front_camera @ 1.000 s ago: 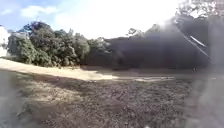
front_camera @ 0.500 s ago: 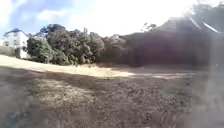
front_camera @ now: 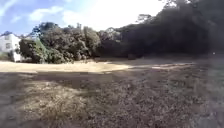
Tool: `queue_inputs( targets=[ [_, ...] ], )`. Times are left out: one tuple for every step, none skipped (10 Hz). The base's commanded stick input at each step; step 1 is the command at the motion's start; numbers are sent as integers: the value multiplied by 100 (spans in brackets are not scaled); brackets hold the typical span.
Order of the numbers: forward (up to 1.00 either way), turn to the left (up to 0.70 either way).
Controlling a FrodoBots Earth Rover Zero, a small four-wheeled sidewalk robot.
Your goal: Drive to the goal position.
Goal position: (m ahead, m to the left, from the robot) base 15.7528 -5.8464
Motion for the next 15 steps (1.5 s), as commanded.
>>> queue_inputs(
  targets=[
    [70, 0],
    [70, 0],
    [70, 0],
    [70, 0],
    [70, 0],
    [70, 0],
    [70, 0],
    [70, 0],
    [70, 0],
    [70, 0],
    [70, 0],
    [70, 0],
    [70, 0],
    [70, 0],
    [70, 35]
  ],
)
